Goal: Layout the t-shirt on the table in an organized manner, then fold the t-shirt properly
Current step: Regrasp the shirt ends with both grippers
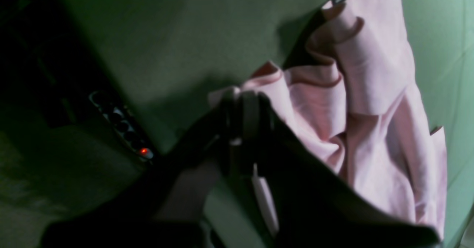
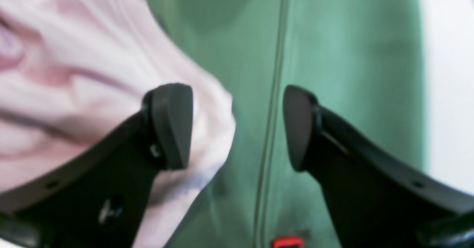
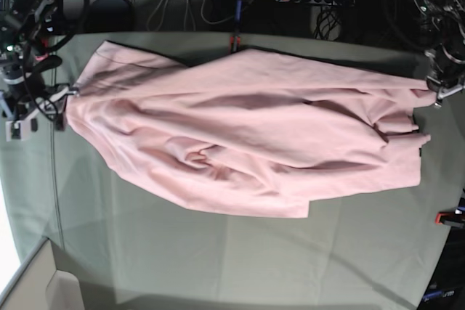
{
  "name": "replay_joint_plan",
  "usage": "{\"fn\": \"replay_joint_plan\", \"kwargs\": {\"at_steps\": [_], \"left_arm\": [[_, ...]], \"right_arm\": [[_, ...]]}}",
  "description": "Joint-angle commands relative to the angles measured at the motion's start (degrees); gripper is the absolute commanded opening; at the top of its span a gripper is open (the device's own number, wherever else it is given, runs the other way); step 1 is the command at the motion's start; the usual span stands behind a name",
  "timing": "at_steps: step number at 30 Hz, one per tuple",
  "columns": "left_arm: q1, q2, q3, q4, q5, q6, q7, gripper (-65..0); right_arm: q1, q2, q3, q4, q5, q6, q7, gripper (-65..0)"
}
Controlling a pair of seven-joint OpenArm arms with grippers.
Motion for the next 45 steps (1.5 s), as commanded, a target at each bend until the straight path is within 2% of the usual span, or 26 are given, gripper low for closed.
{"fn": "replay_joint_plan", "kwargs": {"at_steps": [1,6,12,23,28,33,39,41,42,43,45], "left_arm": [[-0.5,-0.8,-0.1,1.0,-0.5,0.0,-0.7,-64.9],[-2.8,-0.9,-0.2,1.0,-0.6,0.0,-0.9,-64.9],[-5.1,-1.1,-0.1,1.0,-0.6,0.0,-0.8,-64.9],[-6.6,-1.1,-0.1,1.0,-0.5,0.0,-0.8,-64.9],[-6.5,-1.2,-0.1,1.0,-0.5,0.0,-0.8,-64.9],[-6.2,-1.2,-0.1,1.0,-0.5,0.0,-0.8,-64.9],[-6.1,-1.2,-0.1,1.0,-0.5,0.0,-0.8,-64.9],[-6.1,-1.2,-0.2,1.0,-0.5,0.0,-0.8,-64.9],[-6.1,-1.2,-0.2,1.0,-0.5,0.0,-0.8,-64.9],[-6.1,-1.2,-0.3,1.0,-0.5,0.0,-0.8,-64.9],[-6.1,-1.2,-0.3,1.0,-0.5,0.0,-0.8,-64.9]], "right_arm": [[-1.4,-0.8,0.0,2.3,0.8,0.2,0.7,-26.5],[-6.2,-4.4,-0.1,5.7,0.7,0.2,0.7,-26.5],[-12.5,-6.6,0.0,5.4,0.7,0.2,0.7,-26.4],[-14.6,-7.0,0.0,-2.9,0.7,0.2,0.7,-26.4],[-14.3,-8.7,-0.1,-4.5,0.7,0.2,0.7,-26.4],[-14.2,-8.9,-3.5,-5.9,0.7,0.2,0.7,-26.4],[-13.0,-9.4,-3.8,-7.2,0.7,0.2,0.7,-26.8],[-12.9,-9.2,-4.8,-7.8,0.7,0.2,0.7,-29.8],[-13.0,-9.0,-5.7,-7.8,0.7,0.2,0.7,-34.0],[-13.2,-9.0,-6.2,-7.7,0.7,0.2,0.7,-39.2],[-13.2,-9.0,-6.5,-7.3,0.7,0.2,0.7,-53.7]]}}
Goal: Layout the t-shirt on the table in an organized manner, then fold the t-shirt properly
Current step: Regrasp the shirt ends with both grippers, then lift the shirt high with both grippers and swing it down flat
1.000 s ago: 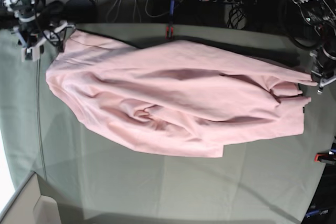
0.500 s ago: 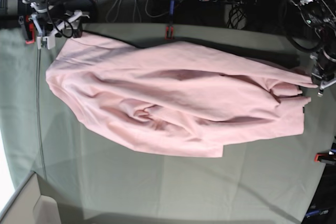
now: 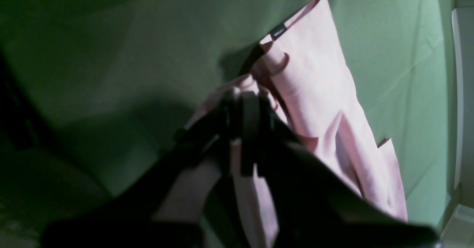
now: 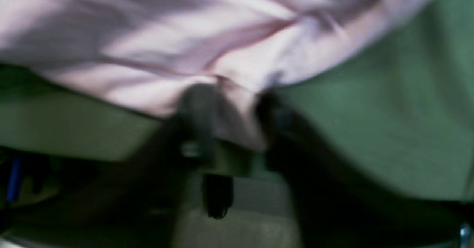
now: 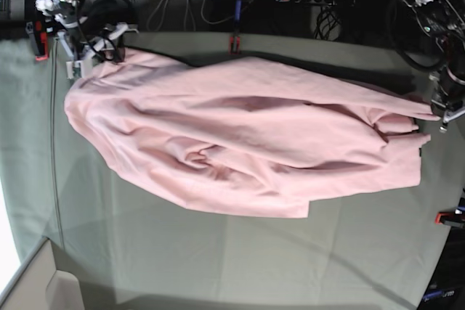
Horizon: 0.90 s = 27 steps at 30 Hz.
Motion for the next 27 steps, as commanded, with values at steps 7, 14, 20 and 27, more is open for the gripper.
{"fn": "replay_joint_plan", "kwargs": {"at_steps": [7,14,20,27], "left_arm": [[-0.9,-1.1,0.0,1.0,-0.5,0.0,-0.7,-64.9],[-7.1,-1.2,1.8,1.0,-0.5,0.0,-0.7,-64.9],[-14.2,-5.8,13.1,1.0,-0.4,0.0,-1.3,-64.9],[-28.2,-9.5,24.4,0.2,0.0,0.1,-1.3,-64.9]], "right_arm": [[-0.2,0.0,0.5,6.5,0.4,0.2,0.0,-65.0],[5.9,0.1,0.1,17.0,0.4,0.2,0.0,-65.0],[16.8,2.6,0.0,18.7,0.4,0.2,-3.8,-65.0],[33.5,7.6,-1.3,16.4,0.4,0.2,-13.8,-65.0]]}}
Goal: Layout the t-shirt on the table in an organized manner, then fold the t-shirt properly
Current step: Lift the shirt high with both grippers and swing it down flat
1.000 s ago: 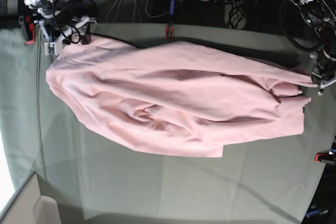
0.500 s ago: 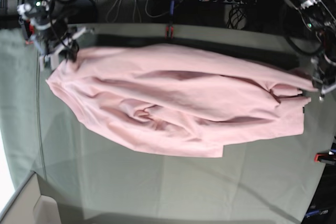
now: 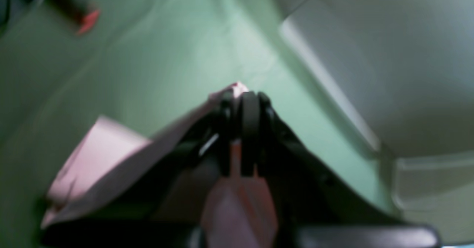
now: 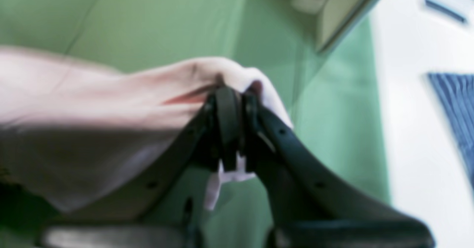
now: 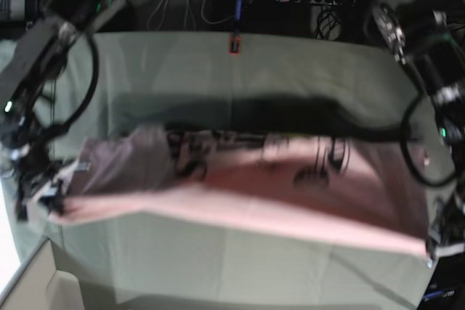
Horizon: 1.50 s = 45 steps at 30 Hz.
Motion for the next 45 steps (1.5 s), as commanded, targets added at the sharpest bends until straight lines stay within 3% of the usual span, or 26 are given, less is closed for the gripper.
{"fn": "replay_joint_plan", "kwargs": {"at_steps": [1,8,17,24,27,31,34,41,45], "left_arm": [[-3.7,-0.9,1.5,1.0,-0.6,-0.1,-1.1,-64.9],[-18.2,-0.6,11.0,-4.6,-0.5,0.0,-1.5,-64.9],[-37.9,-0.9,18.2,-22.0,-0.6,-0.1,-10.9,-64.9],[-44.9,-0.6,19.5,-24.2,-1.0,-0.2,-12.6,-64.9],[-45.6,-0.6,19.4,-23.7,-1.0,-0.2,-12.4,-64.9],[-44.9,-0.8,19.2,-23.7,-1.0,-0.2,-12.1,-64.9],[-40.7,-1.5,19.1,-23.1,-1.0,-0.2,-12.1,-64.9],[-24.8,-3.5,19.0,-15.2,-1.1,-0.2,-12.1,-64.9],[-12.6,-4.8,18.9,-10.4,-1.1,-0.2,-12.1,-64.9]], "right_arm": [[4.0,1.5,-0.8,0.5,1.1,-0.3,0.9,-65.0],[20.1,6.7,-4.9,-5.4,1.1,-0.3,-3.9,-65.0],[40.2,13.4,-9.1,-20.2,1.1,-0.3,-3.4,-65.0],[56.7,17.2,-9.9,-30.9,1.1,-0.3,-2.9,-65.0],[59.6,18.5,-11.4,-32.3,1.1,-0.3,-2.5,-65.0],[58.3,19.3,-12.8,-30.8,1.1,-0.3,-2.9,-65.0],[51.5,19.3,-12.8,-26.6,1.4,-0.3,-2.9,-65.0],[28.5,16.4,-12.7,-13.2,1.5,-0.3,-2.9,-65.0],[14.9,13.0,-11.5,-7.5,3.0,-0.3,-2.2,-65.0]]}}
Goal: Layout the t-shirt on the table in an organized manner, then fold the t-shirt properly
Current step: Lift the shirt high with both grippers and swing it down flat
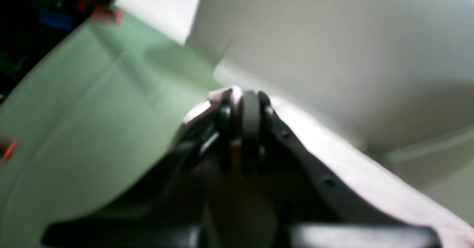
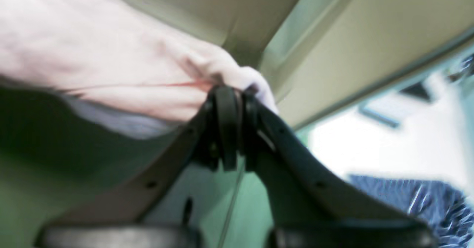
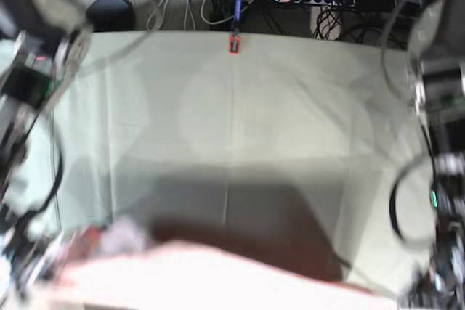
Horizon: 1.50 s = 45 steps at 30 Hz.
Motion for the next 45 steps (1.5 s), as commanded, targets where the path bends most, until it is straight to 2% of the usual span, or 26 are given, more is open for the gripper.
{"fn": "replay_joint_plan", "kwargs": {"at_steps": [1,6,10,15,22,26,30,33,36,40,45], "left_arm": [[0.8,-0.8,-0.5,2.3,-0.7,-0.8,-1.5,-64.9],[14.5,-0.5,-8.7,6.9,-0.7,-0.9,-1.4,-64.9],[23.3,-0.3,-14.8,10.3,-0.7,-0.9,-1.4,-64.9],[30.9,-0.3,-19.0,14.8,-0.7,-0.9,-1.4,-64.9],[35.2,-0.2,-19.4,16.3,-0.7,-0.9,-1.9,-64.9],[35.0,1.4,-19.3,16.2,-0.7,-0.9,-1.9,-64.9],[34.9,2.2,-19.1,16.5,-0.7,-0.9,-1.8,-64.9],[34.8,2.2,-18.8,16.4,-0.7,-0.9,-1.9,-64.9],[34.8,2.2,-18.8,16.2,-0.7,-0.9,-1.8,-64.9],[34.9,2.2,-19.0,15.8,-0.7,-0.9,-1.9,-64.9],[34.9,2.2,-19.1,15.9,-0.7,-0.9,-1.9,-64.9]], "right_arm": [[-1.0,0.5,1.4,2.2,1.9,-0.4,1.7,-65.0],[-14.4,-1.5,5.1,10.2,8.0,-0.4,1.2,-65.0],[-26.0,-2.0,5.6,15.9,13.0,-0.4,1.7,-65.0],[-34.0,-2.1,5.5,18.3,16.0,-0.4,1.7,-65.0],[-33.6,-1.6,5.5,17.5,15.7,-0.4,1.5,-65.0],[-26.8,-0.1,1.5,11.3,15.6,-0.4,1.1,-65.0],[-18.4,2.3,-5.5,-1.5,15.6,-0.4,1.1,-65.0],[-11.8,2.5,-7.5,-10.6,15.6,-0.4,1.4,-57.7],[-9.2,2.4,-7.5,-13.5,15.6,-0.4,1.1,-48.7],[-9.4,2.8,-7.5,-13.2,15.6,-0.4,1.0,-38.0],[-14.4,4.2,-7.5,-11.5,15.6,-0.4,1.7,-29.5]]}}
